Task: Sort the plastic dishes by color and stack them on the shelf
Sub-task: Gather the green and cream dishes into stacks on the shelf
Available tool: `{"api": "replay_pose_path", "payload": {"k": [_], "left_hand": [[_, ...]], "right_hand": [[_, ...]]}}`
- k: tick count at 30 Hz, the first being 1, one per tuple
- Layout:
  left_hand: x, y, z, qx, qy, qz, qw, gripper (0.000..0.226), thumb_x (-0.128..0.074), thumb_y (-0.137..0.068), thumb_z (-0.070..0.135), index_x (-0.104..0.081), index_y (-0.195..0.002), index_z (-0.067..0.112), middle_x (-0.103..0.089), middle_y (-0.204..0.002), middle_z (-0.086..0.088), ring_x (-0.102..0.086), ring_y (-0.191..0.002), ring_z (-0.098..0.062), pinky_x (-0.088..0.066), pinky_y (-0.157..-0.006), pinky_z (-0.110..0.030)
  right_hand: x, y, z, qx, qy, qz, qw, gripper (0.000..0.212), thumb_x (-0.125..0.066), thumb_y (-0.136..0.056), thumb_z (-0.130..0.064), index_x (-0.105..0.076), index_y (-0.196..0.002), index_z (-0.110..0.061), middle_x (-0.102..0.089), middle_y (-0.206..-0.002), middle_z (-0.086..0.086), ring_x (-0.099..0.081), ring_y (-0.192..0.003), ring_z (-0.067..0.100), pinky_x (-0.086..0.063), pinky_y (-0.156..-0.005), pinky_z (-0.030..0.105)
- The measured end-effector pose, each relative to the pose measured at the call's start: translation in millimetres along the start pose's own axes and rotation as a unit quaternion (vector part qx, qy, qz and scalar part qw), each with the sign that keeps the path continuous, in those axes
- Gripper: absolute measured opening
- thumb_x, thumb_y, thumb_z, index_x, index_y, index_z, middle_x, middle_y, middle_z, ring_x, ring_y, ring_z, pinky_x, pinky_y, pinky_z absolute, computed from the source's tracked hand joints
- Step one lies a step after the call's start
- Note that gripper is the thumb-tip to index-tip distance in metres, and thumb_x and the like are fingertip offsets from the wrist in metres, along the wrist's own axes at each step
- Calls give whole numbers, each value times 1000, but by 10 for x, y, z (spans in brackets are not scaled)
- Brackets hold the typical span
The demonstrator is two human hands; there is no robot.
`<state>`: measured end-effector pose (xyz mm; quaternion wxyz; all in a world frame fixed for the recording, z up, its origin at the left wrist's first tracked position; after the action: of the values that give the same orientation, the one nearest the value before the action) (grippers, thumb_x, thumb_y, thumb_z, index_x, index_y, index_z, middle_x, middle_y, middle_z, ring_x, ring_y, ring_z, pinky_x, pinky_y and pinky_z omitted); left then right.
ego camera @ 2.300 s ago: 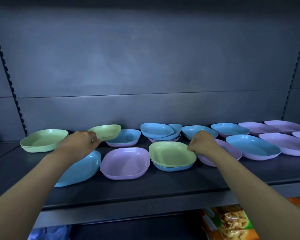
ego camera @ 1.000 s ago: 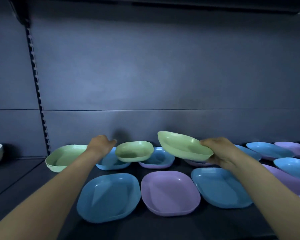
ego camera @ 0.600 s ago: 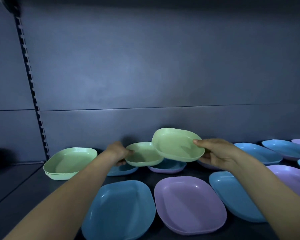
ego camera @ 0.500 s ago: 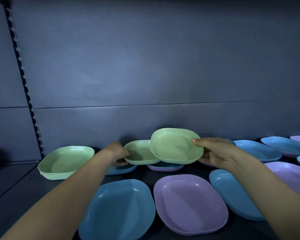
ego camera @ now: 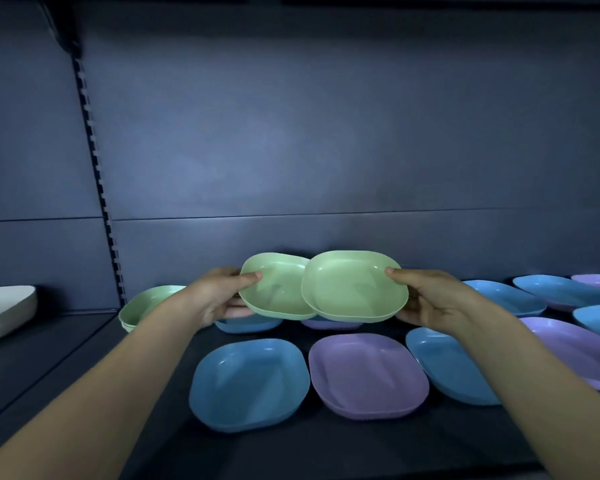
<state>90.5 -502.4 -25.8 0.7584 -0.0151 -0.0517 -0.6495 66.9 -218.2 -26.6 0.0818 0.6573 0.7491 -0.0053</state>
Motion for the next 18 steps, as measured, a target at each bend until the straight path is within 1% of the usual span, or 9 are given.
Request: {"api": "replay_pose_path", "payload": {"k": [5, 7, 9, 12, 14, 15, 17, 18], "left_hand": [[218, 624, 75, -16, 3, 46, 999, 10, -56, -93, 22, -57, -97, 14, -66, -87, -1, -65, -74, -13, -57, -49, -20], [345, 857, 58, -20, 3, 73, 997, 12, -55, -93, 21, -55, -101, 12, -64, -90, -4, -63, -75, -15, -55, -46, -19], [487, 1083, 17, -21, 4, 104, 994, 10, -55, -93, 19, -55, -99, 11, -63, -90, -4, -63, -75, -15, -53, -44, -19], [714, 1365, -52, -19, 3, 142, 990, 9, -56, -93, 18, -57, -97, 10, -64, -88, -5, -62, -73, -15, -53, -44, -19], [869, 1517, -76, -20, 4, 163, 986, 8, -55, -93, 18, -57, -92, 10, -63, -86, -5, -61, -72, -16, -54, -45, -20], [953, 1575, -80, -22, 3, 173, 985, 8, -54, -94, 17, -56, -89, 11, -63, -85, -5, -61, -72, -16, -55, -46, -21], [1116, 1657, -87, -23, 1, 187, 982, 9, -53, -94, 17, -56, -88, 10, -63, -85, -6, -61, -74, -16, -57, -48, -21], [1196, 1676, -91, -24, 0, 192, 981, 9, -54, -94, 17, -56, -89, 9, -63, -86, -6, -62, -75, -16, -57, -48, -22]], "right_hand": [[-151, 338, -55, 8, 8, -27, 1000, 6, -60, -90, -15, -59, -85, -12, -62, -79, 3, -59, -70, 16, -48, -61, 28], [-240, 455, -53, 11, 10, -43, 999, 7, -60, -90, -15, -59, -85, -11, -63, -80, 4, -60, -69, 17, -52, -54, 28], [-346, 553, -34, 11, 11, -60, 998, 7, -61, -90, -15, -59, -86, -10, -64, -82, 5, -62, -70, 18, -54, -45, 23], [-537, 672, 26, 8, 19, -84, 996, 8, -63, -89, -17, -60, -92, -10, -66, -86, 6, -63, -71, 17, -51, -43, 22], [-676, 728, 52, 8, 15, -97, 995, 9, -63, -89, -16, -61, -93, -9, -66, -86, 5, -63, -71, 17, -52, -46, 22], [-746, 747, 55, 10, 11, -103, 995, 9, -63, -88, -15, -61, -94, -8, -66, -86, 6, -63, -71, 17, -53, -50, 24], [-883, 758, 46, 10, 6, -110, 994, 14, -64, -88, -14, -61, -99, -6, -66, -87, 7, -62, -74, 19, -55, -66, 31], [-952, 753, 35, 10, 5, -111, 994, 17, -63, -89, -13, -61, -103, -5, -66, -87, 8, -62, -75, 20, -53, -71, 33]]}}
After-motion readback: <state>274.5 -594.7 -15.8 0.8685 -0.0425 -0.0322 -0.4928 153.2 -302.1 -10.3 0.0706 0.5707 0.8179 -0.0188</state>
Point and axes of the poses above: each hand's wrist, its own y-axis away from the middle knuckle, its own x-axis out of the back of the hand, z = x × y, the point moved 6 cm from there along -y, towards the middle knuckle
